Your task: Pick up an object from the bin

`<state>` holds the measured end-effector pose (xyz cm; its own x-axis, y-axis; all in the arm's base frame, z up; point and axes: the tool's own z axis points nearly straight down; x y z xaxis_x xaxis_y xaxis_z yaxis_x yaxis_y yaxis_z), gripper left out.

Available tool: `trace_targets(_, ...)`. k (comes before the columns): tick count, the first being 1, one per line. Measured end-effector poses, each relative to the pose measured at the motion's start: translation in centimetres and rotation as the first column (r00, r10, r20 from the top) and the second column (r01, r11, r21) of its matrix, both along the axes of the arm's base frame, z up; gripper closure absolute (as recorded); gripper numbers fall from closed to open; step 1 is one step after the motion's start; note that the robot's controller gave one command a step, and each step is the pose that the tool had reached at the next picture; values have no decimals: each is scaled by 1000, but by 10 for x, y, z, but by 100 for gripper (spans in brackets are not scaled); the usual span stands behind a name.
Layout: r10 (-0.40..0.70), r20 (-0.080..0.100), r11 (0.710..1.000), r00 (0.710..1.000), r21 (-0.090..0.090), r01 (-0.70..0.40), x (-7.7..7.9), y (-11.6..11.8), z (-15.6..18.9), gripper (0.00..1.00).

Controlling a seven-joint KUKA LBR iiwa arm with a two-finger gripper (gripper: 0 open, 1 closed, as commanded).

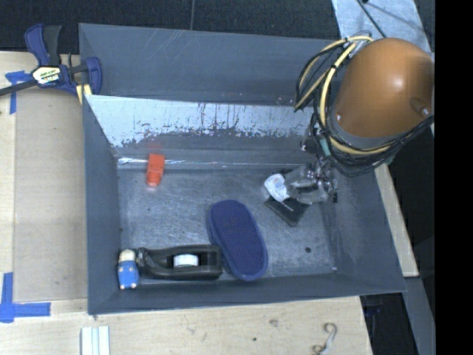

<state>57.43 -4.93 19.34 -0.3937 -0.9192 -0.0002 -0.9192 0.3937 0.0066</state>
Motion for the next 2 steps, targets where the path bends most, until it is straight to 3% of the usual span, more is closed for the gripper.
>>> trace_targets(1,27,6,1000,1000,-1,-27,-15,11,1,100)
trace_targets(2,91,-1,996,996,1,-91,-53,54,-63,100)
